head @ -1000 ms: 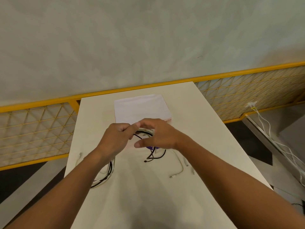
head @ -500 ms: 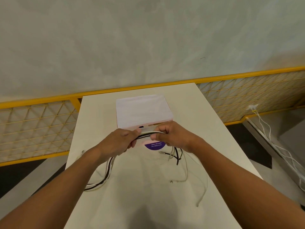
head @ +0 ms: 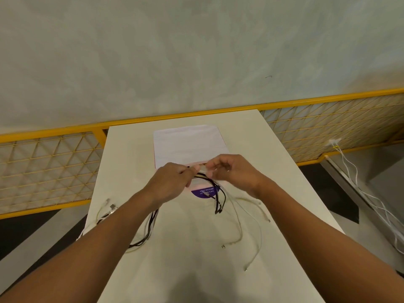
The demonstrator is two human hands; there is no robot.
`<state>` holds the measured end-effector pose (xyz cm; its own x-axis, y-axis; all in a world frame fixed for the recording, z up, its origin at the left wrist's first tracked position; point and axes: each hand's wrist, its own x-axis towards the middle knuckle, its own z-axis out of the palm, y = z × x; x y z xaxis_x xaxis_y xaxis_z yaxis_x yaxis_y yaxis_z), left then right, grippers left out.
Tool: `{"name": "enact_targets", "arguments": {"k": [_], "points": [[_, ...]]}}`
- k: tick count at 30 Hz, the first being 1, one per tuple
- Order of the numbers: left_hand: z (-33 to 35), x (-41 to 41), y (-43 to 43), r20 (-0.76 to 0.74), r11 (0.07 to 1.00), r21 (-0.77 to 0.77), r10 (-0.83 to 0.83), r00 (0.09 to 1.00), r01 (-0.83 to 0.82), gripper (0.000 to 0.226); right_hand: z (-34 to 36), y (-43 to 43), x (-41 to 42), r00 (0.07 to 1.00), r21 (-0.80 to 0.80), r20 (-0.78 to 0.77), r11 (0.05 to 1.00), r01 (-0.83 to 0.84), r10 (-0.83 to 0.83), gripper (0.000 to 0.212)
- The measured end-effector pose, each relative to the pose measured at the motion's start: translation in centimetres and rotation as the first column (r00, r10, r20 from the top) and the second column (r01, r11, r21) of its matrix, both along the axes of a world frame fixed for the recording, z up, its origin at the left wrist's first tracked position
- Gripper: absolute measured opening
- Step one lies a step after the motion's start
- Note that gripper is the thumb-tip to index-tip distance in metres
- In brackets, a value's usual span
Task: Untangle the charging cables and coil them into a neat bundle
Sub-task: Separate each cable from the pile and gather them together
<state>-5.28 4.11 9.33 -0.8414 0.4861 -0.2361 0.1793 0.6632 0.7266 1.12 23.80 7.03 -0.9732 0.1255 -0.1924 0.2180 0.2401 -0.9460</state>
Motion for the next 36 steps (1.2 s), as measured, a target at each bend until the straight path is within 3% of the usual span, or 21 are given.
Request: {"name": "enact_targets", "arguments": {"k": [3, 7, 9, 12, 15, 18, 25, 29, 36], "points": [[0.0, -0.2, -0.4, 0.005, 0.996, 0.046, 0.073, 0.997, -0.073, 0.058, 0.3, 1.1, 0.7, 0.997, 0.065, -0.007, 0.995, 0.078, -0.078, 0.004], [0.2, -0.3, -0.2, 0.01, 0.991, 0.054, 0.121, 0.993, -0.121, 0.057, 0.6, 1.1, 1.4, 0.958, 0.219, 0.253, 0.957, -0.19, 0.133, 0.014], [0.4, -0.2, 0.0, 0.02, 0.991, 0.053, 0.125, 0.992, -0.126, 0.056, -0.1, 0.6, 1.3, 0.938, 0.313, 0.316, 0.918, -0.242, 0.139, 0.015], [0.5, 0.0, 0.1, 0.033, 0.992, 0.06, 0.113, 0.993, -0.115, 0.055, -0.8, 0.0, 0.9, 0.969, 0.331, 0.238, 0.932, -0.145, 0.066, 0.017], [0.6, 0.0, -0.1, 0.027, 0.991, 0.058, 0.122, 0.992, -0.123, 0.055, -0.7, -0.2, 0.8, 0.982, 0.205, 0.179, 0.974, -0.095, 0.059, 0.014], [0.7, -0.1, -0.3, 0.02, 0.986, 0.05, 0.158, 0.987, -0.158, 0.056, -0.4, 0.4, 1.1, 0.983, 0.099, 0.18, 0.993, -0.066, 0.048, 0.011], [1.1, -0.5, -0.8, 0.041, 0.973, 0.078, 0.213, 0.976, -0.215, 0.053, 0.1, 2.1, 1.9, 0.981, 0.083, 0.183, 0.994, -0.074, 0.057, 0.011], [1.2, 0.0, -0.1, 0.035, 0.981, 0.069, 0.178, 0.983, -0.18, 0.054, -0.8, 0.2, 1.4, 0.982, 0.237, 0.18, 0.966, -0.102, 0.06, 0.023], [1.5, -0.1, -0.2, 0.049, 0.974, 0.084, 0.208, 0.977, -0.211, 0.054, -1.8, -1.7, 0.4, 0.996, 0.44, 0.08, 0.898, 0.008, -0.048, 0.024]]}}
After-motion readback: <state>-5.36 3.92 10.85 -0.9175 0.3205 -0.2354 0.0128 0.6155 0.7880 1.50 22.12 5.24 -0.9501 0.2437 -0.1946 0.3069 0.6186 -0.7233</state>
